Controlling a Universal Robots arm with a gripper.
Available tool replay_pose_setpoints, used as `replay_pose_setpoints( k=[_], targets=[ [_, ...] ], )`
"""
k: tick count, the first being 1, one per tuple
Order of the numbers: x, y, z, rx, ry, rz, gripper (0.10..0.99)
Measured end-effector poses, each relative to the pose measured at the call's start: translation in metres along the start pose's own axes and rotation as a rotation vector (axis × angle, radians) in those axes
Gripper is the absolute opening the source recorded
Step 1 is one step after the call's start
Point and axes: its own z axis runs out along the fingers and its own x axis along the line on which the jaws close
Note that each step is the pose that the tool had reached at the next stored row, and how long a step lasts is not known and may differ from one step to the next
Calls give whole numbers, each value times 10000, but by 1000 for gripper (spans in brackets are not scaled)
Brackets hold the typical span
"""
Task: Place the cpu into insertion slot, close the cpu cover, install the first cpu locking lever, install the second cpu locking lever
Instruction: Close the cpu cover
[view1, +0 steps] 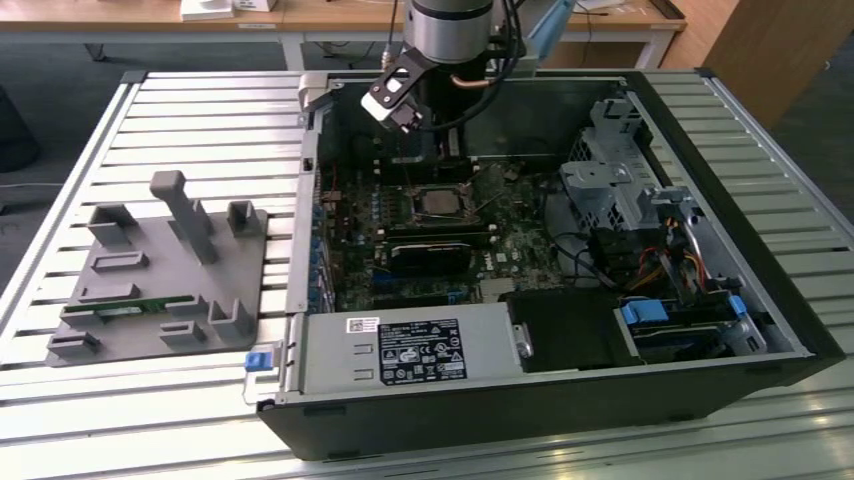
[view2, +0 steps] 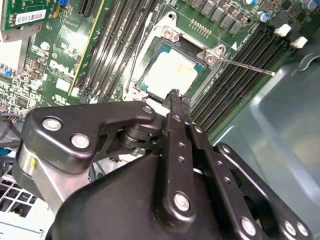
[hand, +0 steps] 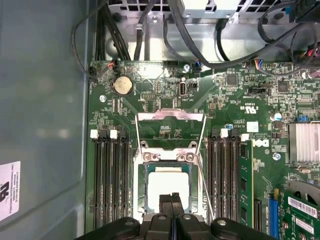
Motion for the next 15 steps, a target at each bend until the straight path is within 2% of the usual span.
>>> replay_pose_setpoints(
  k=[10, 15],
  targets=[
    [-87, 6, 1, 0, -1, 1, 106],
    [-86, 88, 5, 7, -2, 1, 106]
  ],
)
